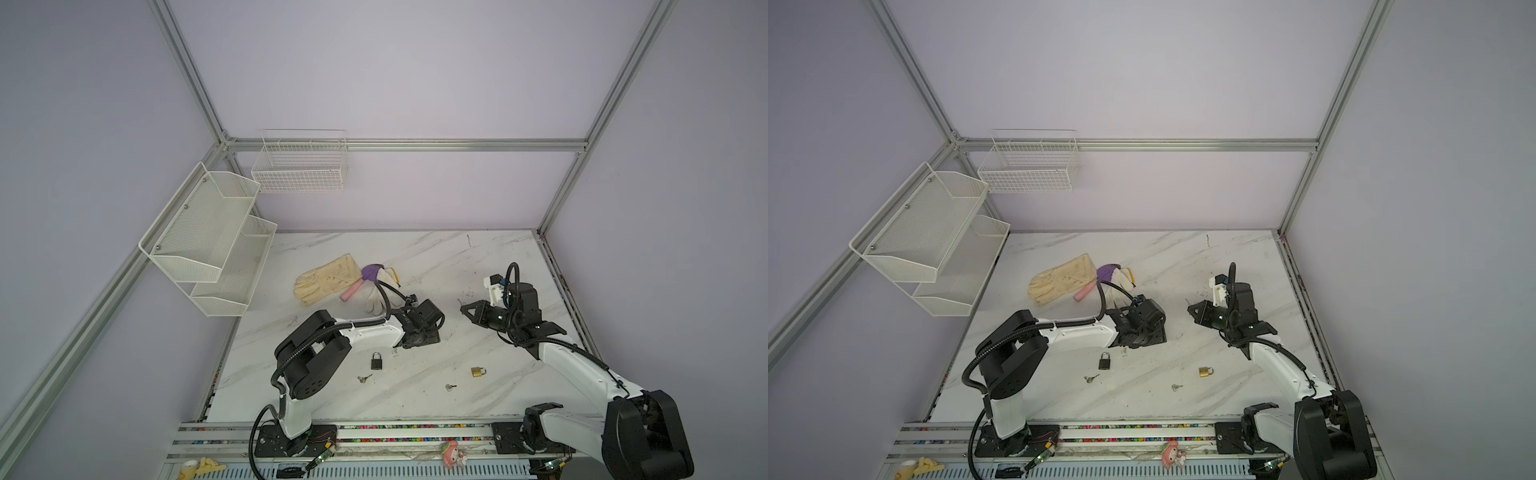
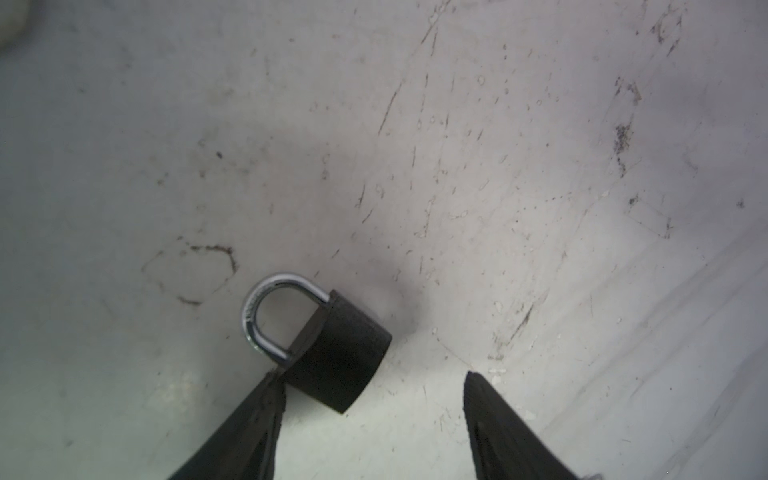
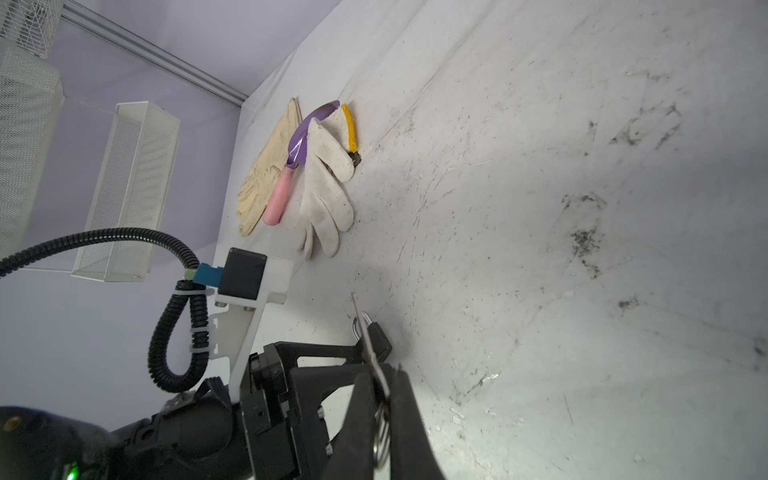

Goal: Unlock with the key
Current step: 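Lower the left gripper onto the black padlock and grasp its body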

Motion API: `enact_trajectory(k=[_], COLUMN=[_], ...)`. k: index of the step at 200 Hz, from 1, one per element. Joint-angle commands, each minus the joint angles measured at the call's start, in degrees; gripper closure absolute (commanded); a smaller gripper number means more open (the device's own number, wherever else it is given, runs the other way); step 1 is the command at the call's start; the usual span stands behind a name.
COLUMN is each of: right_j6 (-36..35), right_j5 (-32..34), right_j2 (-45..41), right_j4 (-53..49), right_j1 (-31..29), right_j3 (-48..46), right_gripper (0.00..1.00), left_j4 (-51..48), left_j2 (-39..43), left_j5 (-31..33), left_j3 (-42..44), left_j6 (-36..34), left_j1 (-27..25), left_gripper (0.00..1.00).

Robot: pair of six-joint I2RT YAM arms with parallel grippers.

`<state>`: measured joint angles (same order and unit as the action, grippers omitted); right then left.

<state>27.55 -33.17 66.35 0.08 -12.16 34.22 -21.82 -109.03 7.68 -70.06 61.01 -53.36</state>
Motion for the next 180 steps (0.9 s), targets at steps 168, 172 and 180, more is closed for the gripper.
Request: enact_trajectory(k=[168, 172, 180], right_j6=[0.94, 0.86, 0.77], right_j5=[-7.74, -7.97, -8.27], right_j2=[-0.63, -0.56, -0.35], right_j4=[1.23, 1.16, 1.11], right_j1=[3.68, 3.64, 3.68], right_j3=[-4.33, -4.33, -4.31], right_gripper=[1.0, 1.0, 1.0], left_j4=[-21.99, -22.24, -22.57], left_j2=[-12.17, -12.29, -12.62], left_j5=[7.75, 8.06, 8.35], left_j3=[-22.02, -22.01, -22.04], left_j6=[-15.5, -15.49, -15.4], left_j1=[-0.69, -0.77, -0.78], left_gripper=[0.51, 0.51, 0.53])
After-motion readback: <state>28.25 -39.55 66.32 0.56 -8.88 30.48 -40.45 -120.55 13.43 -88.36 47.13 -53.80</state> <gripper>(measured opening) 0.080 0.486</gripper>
